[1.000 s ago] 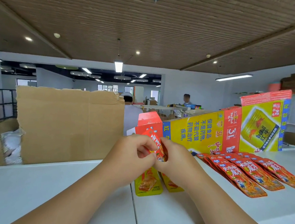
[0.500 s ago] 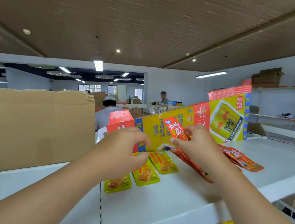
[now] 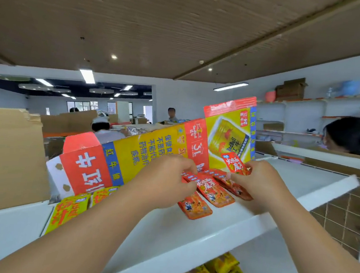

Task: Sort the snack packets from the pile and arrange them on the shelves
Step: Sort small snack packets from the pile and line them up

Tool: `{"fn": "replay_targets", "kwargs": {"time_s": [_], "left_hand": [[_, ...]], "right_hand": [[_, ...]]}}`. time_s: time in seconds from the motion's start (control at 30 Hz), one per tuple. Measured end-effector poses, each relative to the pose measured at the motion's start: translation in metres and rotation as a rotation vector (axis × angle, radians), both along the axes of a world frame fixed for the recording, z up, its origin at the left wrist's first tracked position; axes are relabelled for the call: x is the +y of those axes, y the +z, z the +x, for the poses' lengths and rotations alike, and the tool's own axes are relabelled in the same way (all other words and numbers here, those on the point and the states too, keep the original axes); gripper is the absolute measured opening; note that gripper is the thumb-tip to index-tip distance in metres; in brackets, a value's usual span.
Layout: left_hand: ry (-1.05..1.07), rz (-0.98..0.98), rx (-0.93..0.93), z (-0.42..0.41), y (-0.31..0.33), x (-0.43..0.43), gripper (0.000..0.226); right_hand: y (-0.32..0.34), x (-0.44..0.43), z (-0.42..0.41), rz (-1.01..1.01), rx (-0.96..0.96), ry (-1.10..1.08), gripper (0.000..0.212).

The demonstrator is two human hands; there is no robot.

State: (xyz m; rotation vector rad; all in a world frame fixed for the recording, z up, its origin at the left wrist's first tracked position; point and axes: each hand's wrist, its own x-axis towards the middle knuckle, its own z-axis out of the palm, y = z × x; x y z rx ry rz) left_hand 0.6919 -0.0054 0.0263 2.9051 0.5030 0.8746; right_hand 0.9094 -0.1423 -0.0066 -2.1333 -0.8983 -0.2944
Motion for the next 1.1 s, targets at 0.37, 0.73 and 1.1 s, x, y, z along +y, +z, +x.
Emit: {"fn": "replay_targets", "kwargs": {"time_s": [0.37,0.73,1.1], "left_hand": [[0.119,-0.276,0.012,0.026,-0.026,0.022,0.016],[0.201,-0.335,0.025,0.014,-0.024,0.043,0.008],[0.233,-0.38,0.016,0.011,-0.023,0.045,0.008]], "right_hand": [[-0.027,0.017,0.012,-0.134,-0.122,0.02,0.053],[-0.027,0.03,-0.057,-0.237,-0.152,0.144,0.059],[-0.028,0.032,-0.073,-0.224,-0.16,0.243,0.04]]}}
